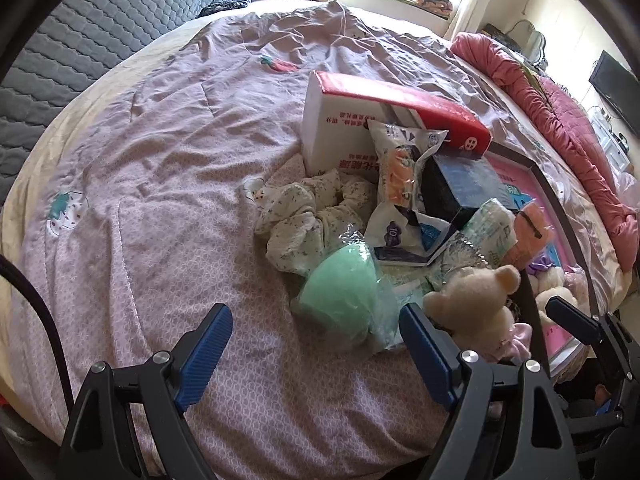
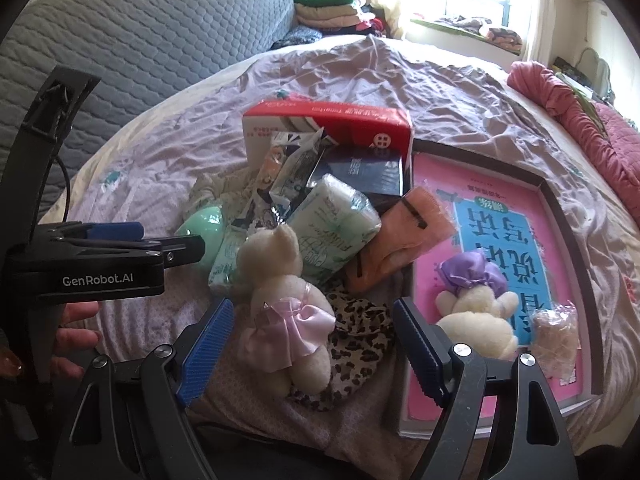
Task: Organize soft objects
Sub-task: 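Grasp the green egg in clear bag with left tool while right tool grasps the pink-dress teddy bear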
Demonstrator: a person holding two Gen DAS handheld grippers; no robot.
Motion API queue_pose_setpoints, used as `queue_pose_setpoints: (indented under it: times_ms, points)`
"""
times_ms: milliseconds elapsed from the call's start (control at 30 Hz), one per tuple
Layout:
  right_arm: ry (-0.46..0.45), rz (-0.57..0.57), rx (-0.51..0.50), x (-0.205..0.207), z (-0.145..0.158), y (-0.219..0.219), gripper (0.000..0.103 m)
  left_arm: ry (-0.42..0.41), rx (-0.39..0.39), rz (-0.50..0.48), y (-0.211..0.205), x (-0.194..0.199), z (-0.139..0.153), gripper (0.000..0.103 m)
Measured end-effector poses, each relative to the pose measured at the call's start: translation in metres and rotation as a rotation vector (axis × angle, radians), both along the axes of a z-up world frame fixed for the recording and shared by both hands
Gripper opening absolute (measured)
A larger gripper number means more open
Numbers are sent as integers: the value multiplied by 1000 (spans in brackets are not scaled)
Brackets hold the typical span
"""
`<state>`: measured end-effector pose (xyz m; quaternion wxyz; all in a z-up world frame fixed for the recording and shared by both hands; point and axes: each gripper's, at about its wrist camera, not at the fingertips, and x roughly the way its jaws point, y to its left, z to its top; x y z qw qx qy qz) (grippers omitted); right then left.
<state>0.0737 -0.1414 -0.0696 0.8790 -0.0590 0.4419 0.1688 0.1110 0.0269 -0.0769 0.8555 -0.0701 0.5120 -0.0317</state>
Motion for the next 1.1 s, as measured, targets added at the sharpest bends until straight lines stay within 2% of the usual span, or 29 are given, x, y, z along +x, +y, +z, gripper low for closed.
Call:
queue_pose_setpoints:
  times_ms: [400, 600, 667, 700, 767, 800, 967, 1100]
  points:
    - [45, 52, -82, 13, -20, 23, 83, 17, -54, -14, 5, 9, -14, 85]
    - [30, 64, -131, 15, -25, 31, 82, 18, -80, -16, 7, 13, -17, 82]
    - [22, 62, -158, 16, -26, 33, 73, 21, -80, -19, 7, 14, -17, 80]
    - [25, 61, -160, 17, -27, 32, 66, 21, -81, -22, 6, 15, -17, 78]
    - [32, 69, -150, 18, -28, 32, 61, 21, -81, -27, 5, 15, -17, 75]
    - [31, 71, -147, 18, -28, 33, 54, 23, -86, -30, 5, 16, -17, 72]
    - [15, 67, -119, 16, -23, 30, 46, 20, -104, -51, 3, 15, -15, 53]
    - [20, 52, -67, 15, -20, 22, 44, 20, -135, -53, 6, 13, -14, 47]
